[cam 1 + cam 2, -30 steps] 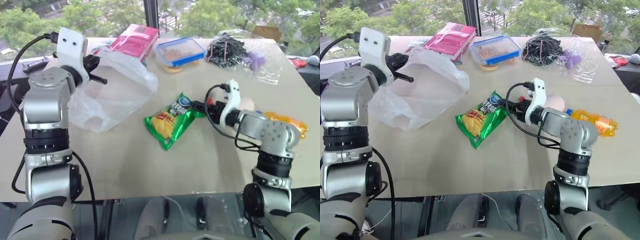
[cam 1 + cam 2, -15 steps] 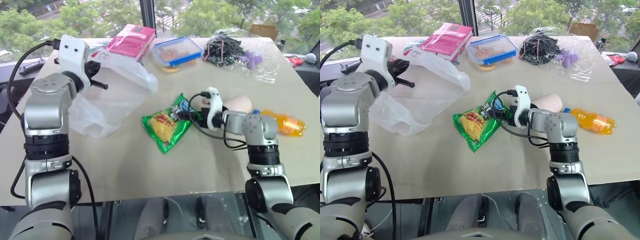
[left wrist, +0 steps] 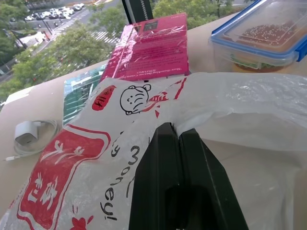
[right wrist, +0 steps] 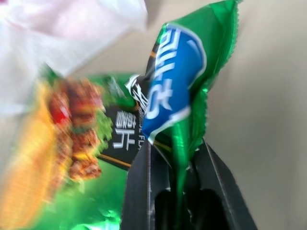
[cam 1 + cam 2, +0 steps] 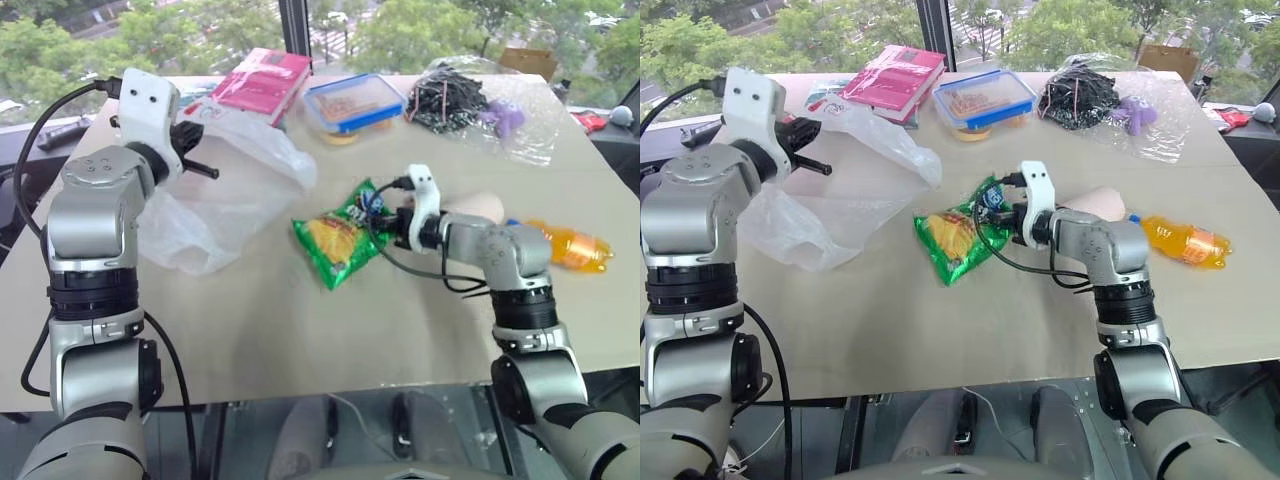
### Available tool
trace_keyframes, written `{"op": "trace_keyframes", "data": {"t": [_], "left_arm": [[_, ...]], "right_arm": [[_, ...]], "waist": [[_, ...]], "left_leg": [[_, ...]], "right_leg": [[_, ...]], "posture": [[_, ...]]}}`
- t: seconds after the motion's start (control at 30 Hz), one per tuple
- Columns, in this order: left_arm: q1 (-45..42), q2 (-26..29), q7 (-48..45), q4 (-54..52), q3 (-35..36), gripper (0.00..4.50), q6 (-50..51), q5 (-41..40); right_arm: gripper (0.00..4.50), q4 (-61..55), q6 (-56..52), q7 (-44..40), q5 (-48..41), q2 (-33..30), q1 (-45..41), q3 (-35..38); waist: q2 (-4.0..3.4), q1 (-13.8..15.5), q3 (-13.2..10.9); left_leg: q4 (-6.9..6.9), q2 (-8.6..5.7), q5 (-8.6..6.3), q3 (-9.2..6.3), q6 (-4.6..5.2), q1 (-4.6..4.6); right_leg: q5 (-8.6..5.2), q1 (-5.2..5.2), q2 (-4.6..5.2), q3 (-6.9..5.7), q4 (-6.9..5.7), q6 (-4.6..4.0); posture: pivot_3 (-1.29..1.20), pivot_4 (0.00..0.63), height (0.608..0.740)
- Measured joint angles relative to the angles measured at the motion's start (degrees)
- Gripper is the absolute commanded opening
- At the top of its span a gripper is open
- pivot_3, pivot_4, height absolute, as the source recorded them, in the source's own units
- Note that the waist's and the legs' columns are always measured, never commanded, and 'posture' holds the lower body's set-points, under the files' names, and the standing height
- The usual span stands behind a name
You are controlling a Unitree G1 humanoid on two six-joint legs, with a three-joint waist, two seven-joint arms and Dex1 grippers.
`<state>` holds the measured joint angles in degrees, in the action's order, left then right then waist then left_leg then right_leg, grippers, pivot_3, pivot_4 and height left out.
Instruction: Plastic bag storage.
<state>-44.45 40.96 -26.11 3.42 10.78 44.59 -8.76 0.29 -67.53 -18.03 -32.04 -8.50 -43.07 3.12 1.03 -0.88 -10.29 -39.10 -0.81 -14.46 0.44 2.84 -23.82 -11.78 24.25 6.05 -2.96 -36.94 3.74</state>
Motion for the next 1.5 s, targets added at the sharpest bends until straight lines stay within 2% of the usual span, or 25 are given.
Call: {"op": "trace_keyframes", "data": {"t": [0.27,0.37,0.6,0.93,1.23,1.5], "left_arm": [[-2.3,-0.4,-1.2,0.0,0.0,0.00,2.3,-3.1],[-2.8,-0.9,-1.3,-0.1,0.0,0.00,3.9,-4.6],[-4.2,-1.1,-0.5,-2.9,0.2,0.00,8.1,-7.0],[-2.9,-0.3,0.5,-12.0,0.8,0.00,15.2,-10.6],[-1.8,0.8,3.6,-13.7,3.4,0.00,17.6,-10.3],[-0.2,1.1,5.0,-13.4,4.2,0.00,17.9,-9.9]], "right_arm": [[0.40,-4.4,-5.7,5.6,-7.9,10.1,-3.5,10.4],[0.40,-4.6,-5.9,7.8,-9.8,14.0,-6.0,11.6],[0.40,4.4,-0.5,7.9,-8.8,15.8,-7.4,7.4],[0.40,19.8,8.4,-1.5,-6.1,16.1,-13.3,-0.5],[0.40,20.8,11.8,-7.9,-3.7,16.2,-15.2,-5.9],[0.40,15.5,12.2,-12.7,-1.1,14.3,-15.0,-11.3]], "waist": [[-0.01,-0.1,0.0],[-0.01,-0.1,0.0],[-0.02,-0.1,0.0],[-0.02,-1.4,0.0],[-0.01,-1.5,0.0],[0.00,-1.5,0.0]], "left_leg": [[0.02,0.01,0.00,0.02,0.00,0.01],[0.05,0.01,0.00,0.01,-0.01,0.01],[0.06,-0.02,0.00,0.02,-0.01,0.00],[0.23,-0.01,0.01,0.36,-0.02,0.00],[0.42,0.03,0.01,0.51,-0.03,0.00],[0.46,0.03,0.02,0.53,-0.05,0.00]], "right_leg": [[0.00,0.02,-0.01,0.02,-0.02,0.00],[0.00,0.03,-0.03,0.02,-0.02,-0.01],[0.00,0.04,-0.02,0.03,0.01,-0.01],[0.01,0.35,-0.03,0.42,-0.10,-0.01],[0.01,0.51,-0.04,0.58,-0.08,-0.01],[0.01,0.54,-0.04,0.59,-0.08,-0.02]], "posture": [[0.00,0.150,0.740],[0.00,0.150,0.740],[0.00,0.150,0.740],[0.00,0.150,0.740],[0.00,0.150,0.740],[0.00,0.150,0.740]]}}
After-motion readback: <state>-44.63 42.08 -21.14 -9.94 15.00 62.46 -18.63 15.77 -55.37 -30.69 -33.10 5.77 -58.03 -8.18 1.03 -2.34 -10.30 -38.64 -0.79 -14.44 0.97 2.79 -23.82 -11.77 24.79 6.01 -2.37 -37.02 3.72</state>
